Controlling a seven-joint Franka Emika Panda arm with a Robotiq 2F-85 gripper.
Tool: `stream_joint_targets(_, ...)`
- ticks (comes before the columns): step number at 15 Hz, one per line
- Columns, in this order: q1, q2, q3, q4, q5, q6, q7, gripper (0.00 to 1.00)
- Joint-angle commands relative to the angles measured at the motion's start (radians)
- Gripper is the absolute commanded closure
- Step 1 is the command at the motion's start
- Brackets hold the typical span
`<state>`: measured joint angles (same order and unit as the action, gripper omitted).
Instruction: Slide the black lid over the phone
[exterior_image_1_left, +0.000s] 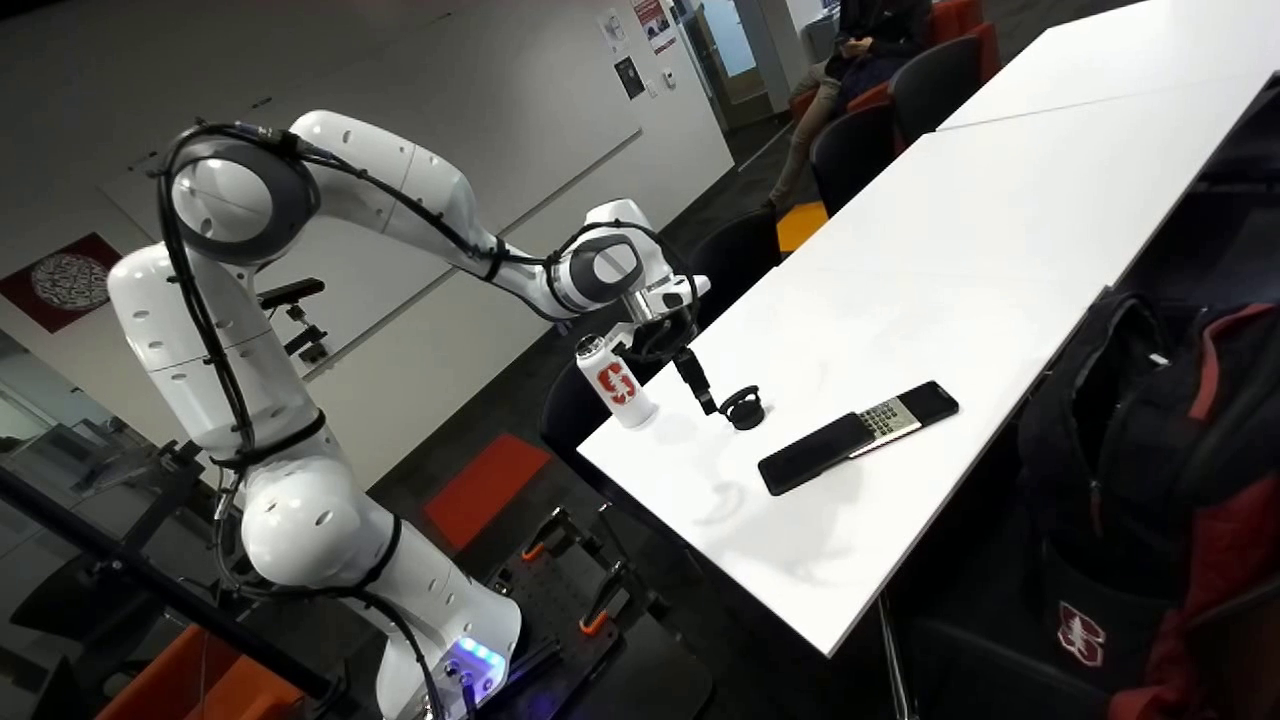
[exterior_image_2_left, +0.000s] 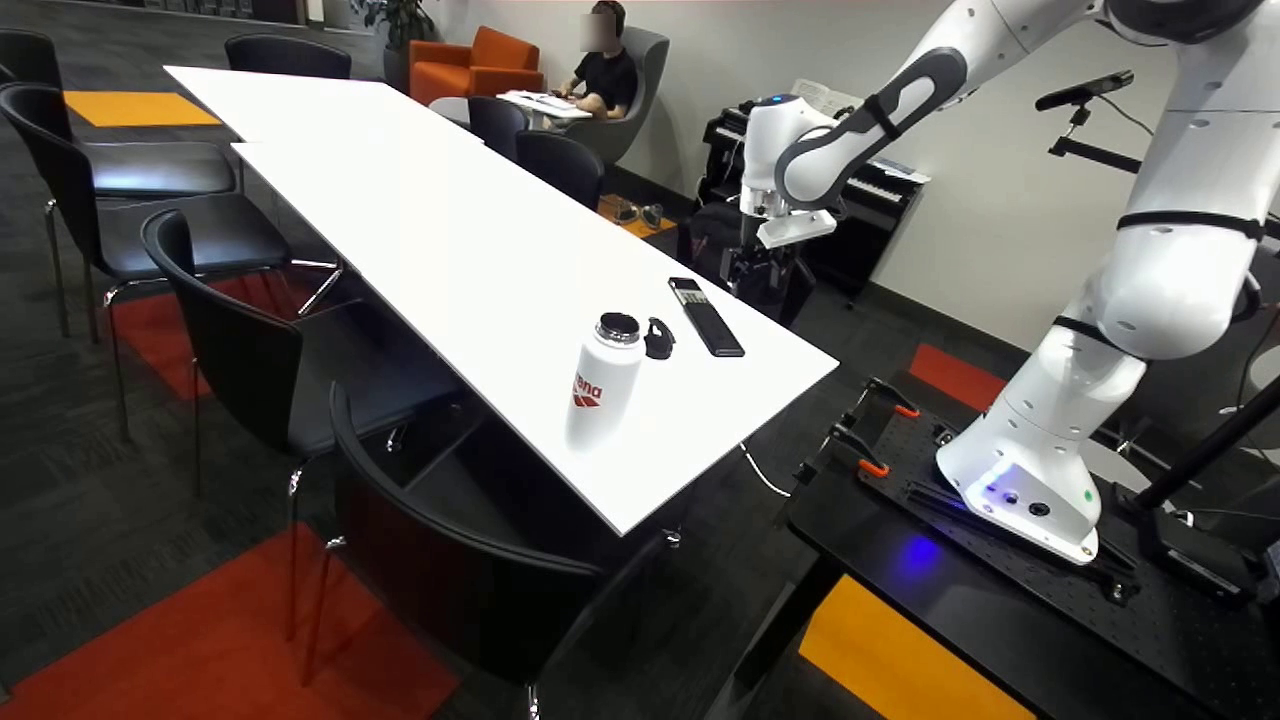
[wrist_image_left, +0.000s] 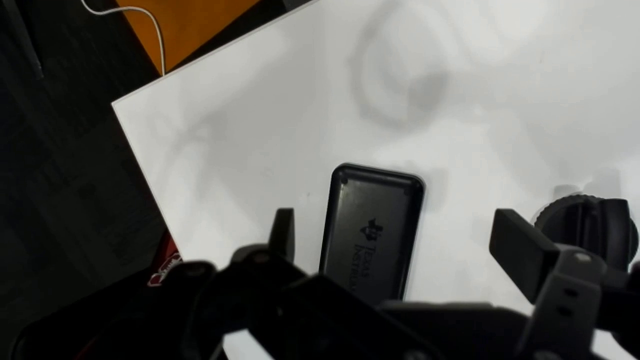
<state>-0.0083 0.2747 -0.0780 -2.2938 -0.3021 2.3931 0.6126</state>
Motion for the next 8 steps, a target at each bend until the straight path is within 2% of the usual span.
stream_joint_targets(1,0.034,0.027,-0.035,-0.013,-0.032,0.083,0.021,0.00)
stream_joint_targets(8,0.084,0.165,-0.103,0.008,-0.014,0.272,0.012,0.00)
